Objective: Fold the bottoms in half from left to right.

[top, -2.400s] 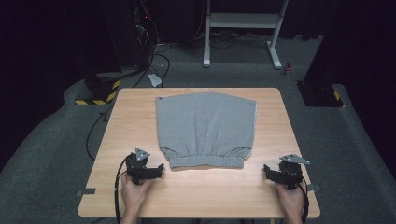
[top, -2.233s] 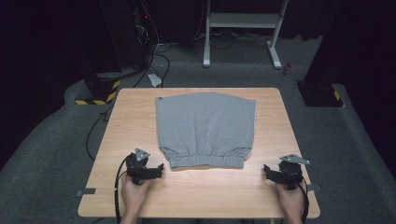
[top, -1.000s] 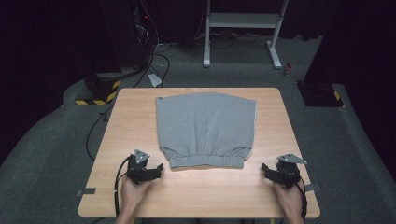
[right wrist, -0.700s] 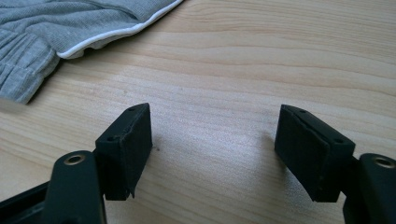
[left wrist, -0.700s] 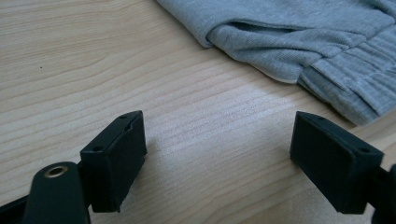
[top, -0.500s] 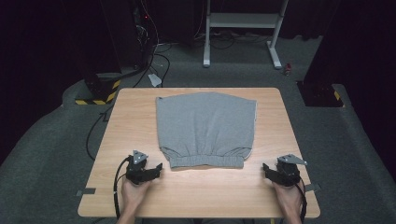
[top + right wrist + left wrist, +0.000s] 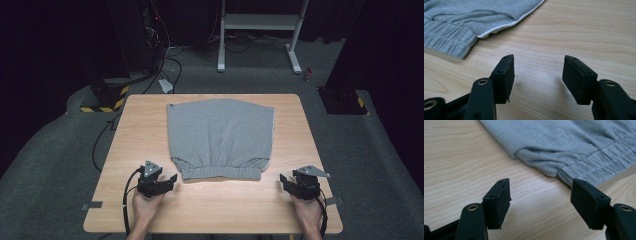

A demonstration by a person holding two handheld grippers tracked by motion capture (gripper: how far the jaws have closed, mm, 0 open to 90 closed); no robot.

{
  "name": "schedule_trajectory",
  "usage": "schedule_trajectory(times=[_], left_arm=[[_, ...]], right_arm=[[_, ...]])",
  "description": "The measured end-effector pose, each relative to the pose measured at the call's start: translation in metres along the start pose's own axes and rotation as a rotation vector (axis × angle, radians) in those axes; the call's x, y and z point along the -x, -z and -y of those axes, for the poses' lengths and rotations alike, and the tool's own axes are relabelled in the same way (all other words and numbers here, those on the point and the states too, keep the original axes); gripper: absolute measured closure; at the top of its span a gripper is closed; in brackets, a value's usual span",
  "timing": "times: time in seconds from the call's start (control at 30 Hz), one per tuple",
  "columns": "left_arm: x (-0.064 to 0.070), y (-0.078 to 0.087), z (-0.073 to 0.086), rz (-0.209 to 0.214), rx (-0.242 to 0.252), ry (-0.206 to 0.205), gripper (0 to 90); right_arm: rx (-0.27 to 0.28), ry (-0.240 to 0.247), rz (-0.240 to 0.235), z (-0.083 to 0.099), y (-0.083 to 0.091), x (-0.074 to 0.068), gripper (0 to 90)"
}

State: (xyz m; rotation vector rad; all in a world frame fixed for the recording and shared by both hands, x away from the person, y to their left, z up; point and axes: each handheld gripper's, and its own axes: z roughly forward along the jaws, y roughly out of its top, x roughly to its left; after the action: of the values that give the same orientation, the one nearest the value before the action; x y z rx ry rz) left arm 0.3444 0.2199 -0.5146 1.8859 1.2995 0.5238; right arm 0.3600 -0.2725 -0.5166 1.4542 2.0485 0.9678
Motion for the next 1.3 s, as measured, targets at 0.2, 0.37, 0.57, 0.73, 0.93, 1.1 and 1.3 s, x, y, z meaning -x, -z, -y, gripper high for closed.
schedule_trajectory(times=[0.2, 0.37, 0.57, 0.73, 0.93, 1.1, 1.3], left_arm=[[0.01, -0.003, -0.005, 0.019, 0.02, -0.013, 32.3], [0.014, -0.006, -0.009, 0.037, 0.031, -0.018, 33.6], [0.018, -0.014, -0.016, 0.067, 0.004, -0.008, 34.9], [0.023, -0.019, -0.023, 0.078, 0.0, -0.023, 36.7], [0.031, -0.028, -0.032, 0.091, -0.007, -0.033, 36.7], [0.04, -0.041, -0.038, 0.093, -0.025, -0.041, 38.4], [0.048, -0.052, -0.041, 0.09, -0.055, -0.057, 39.3]], right_arm=[[0.012, 0.023, -0.054, -0.007, -0.001, -0.01, 48.2], [0.02, 0.043, -0.076, -0.013, -0.003, -0.019, 50.1], [0.02, 0.051, -0.116, -0.022, -0.008, -0.03, 53.2], [0.027, 0.055, -0.153, -0.029, -0.012, -0.038, 56.8], [0.026, 0.065, -0.177, -0.037, -0.018, -0.05, 59.0], [0.009, 0.092, -0.184, -0.044, -0.028, -0.062, 61.6], [-0.021, 0.11, -0.175, -0.046, -0.043, -0.073, 61.9]])
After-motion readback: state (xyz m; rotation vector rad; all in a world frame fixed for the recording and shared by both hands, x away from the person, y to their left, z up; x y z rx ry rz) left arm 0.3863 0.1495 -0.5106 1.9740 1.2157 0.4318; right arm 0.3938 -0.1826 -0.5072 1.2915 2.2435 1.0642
